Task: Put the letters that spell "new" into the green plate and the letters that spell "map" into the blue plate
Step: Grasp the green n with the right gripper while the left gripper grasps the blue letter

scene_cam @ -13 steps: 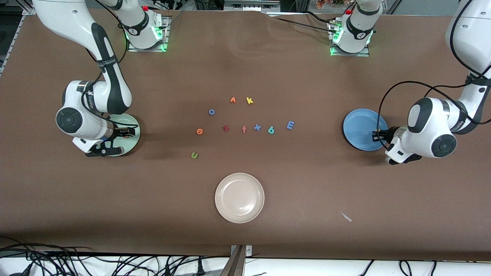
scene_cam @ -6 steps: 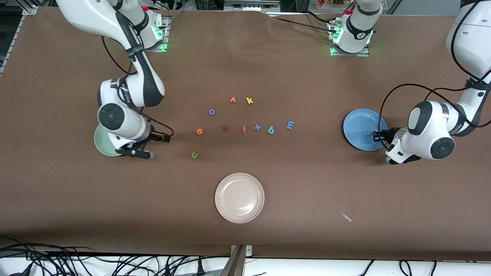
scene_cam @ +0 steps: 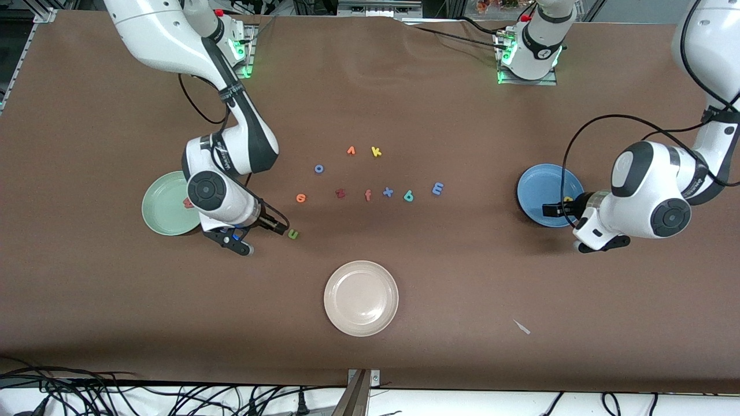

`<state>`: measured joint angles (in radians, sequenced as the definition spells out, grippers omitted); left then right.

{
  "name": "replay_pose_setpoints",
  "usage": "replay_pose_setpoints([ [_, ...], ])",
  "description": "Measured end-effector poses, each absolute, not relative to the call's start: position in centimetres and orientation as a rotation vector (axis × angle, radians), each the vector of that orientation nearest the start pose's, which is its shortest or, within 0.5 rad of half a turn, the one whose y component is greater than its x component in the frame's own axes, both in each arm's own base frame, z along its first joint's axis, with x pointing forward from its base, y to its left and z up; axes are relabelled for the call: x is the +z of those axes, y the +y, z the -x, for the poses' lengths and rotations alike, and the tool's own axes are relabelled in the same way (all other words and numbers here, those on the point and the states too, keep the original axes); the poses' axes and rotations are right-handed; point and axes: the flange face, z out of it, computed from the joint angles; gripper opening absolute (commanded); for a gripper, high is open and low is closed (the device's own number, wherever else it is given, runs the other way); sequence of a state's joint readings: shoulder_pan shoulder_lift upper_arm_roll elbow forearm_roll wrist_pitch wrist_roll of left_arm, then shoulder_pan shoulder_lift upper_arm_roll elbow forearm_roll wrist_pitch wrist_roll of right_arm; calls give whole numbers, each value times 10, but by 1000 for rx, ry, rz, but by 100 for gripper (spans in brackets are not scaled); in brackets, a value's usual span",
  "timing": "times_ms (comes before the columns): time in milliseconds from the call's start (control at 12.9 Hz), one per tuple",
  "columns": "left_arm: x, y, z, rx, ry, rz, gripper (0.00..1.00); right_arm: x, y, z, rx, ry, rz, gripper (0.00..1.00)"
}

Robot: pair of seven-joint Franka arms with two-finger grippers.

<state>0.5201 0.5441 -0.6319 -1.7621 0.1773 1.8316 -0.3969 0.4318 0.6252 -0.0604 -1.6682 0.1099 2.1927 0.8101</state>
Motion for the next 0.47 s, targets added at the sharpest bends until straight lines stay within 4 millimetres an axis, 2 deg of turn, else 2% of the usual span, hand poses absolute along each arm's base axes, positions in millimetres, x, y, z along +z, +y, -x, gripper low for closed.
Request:
replay_pose_setpoints([
  [311, 314, -115, -601, 622, -484, 3150, 99, 217, 269, -626, 148, 799, 3024, 100],
  [466, 317, -167, -591, 569, -506, 3174, 99, 206, 276, -625, 130, 789, 3022, 100],
])
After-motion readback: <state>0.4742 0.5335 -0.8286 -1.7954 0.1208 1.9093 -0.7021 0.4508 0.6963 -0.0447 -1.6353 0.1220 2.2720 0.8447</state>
